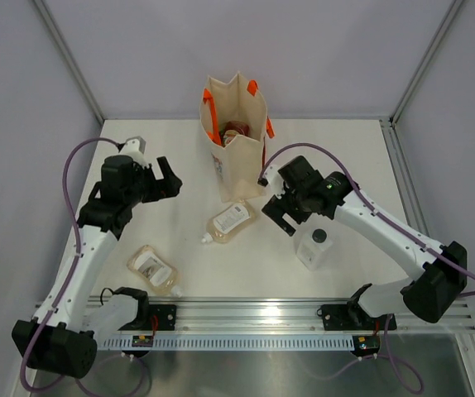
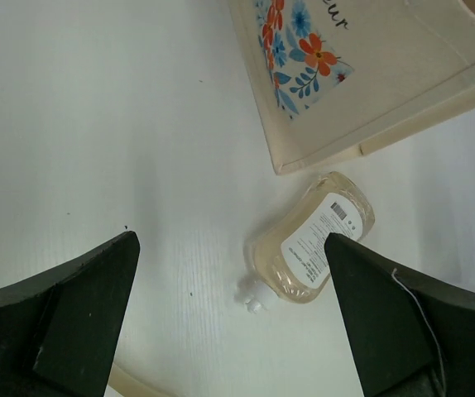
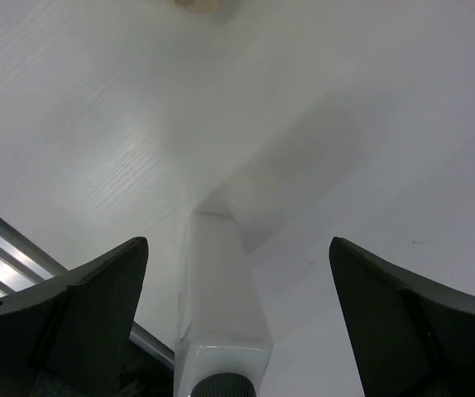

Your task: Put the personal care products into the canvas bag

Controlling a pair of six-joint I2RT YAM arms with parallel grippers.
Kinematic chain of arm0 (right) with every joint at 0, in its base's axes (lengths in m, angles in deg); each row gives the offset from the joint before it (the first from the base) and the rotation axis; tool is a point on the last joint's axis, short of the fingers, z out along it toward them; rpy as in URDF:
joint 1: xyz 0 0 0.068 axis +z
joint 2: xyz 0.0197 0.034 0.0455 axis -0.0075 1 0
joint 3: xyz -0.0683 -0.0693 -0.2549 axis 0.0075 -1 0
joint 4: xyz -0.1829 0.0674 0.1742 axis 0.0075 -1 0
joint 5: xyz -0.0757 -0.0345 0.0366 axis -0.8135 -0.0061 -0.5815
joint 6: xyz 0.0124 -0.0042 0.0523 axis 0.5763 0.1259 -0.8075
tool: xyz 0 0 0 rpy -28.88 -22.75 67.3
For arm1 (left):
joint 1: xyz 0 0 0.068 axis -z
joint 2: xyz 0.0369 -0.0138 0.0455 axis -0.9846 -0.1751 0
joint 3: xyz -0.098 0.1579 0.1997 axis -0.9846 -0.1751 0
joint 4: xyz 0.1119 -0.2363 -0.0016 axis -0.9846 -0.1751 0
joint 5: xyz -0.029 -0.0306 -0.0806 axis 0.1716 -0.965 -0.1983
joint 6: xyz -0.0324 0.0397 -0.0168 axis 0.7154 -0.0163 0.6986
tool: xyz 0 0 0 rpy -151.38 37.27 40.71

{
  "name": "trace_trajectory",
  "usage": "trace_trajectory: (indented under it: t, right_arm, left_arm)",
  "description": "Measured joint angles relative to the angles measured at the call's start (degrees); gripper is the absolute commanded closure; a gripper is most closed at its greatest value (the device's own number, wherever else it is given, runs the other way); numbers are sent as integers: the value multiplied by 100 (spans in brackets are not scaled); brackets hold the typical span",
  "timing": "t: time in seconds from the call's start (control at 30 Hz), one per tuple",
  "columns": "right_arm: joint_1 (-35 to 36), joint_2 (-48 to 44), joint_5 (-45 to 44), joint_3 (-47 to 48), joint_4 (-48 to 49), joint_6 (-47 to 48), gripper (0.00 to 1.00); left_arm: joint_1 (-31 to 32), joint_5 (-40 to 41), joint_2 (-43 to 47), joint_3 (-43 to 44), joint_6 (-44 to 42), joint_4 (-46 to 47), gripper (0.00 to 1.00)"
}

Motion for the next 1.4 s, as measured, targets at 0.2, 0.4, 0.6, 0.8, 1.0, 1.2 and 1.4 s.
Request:
trace_trajectory:
  t: [0.2,0.4,0.6,0.8,1.0,1.2,1.4]
  right_arm:
    - [98,7,-1051,-55,-157,-472,0]
    - [107,122,-1239,-210,-564,-675,0]
    - [109,162,-1204,-282,-907,-778,1]
    - [120,201,-1036,-448,-1141,-793,5]
    - [129,234,-774,-619,-1248,-820,22]
    - [133,236,-483,-603,-1255,-844,66]
    - [138,350,-236,-492,-1331,-815,100]
  left_arm:
    - [-33,264,439,-413,160,83,1]
    - [-37,319,588,-671,236,101,1]
    - [-37,319,638,-721,278,72,1]
    - [-37,315,702,-833,341,105,1]
    - [-37,310,728,-951,387,109,1]
    - [-37,289,730,-984,391,111,1]
    - [-37,289,774,-999,393,90,1]
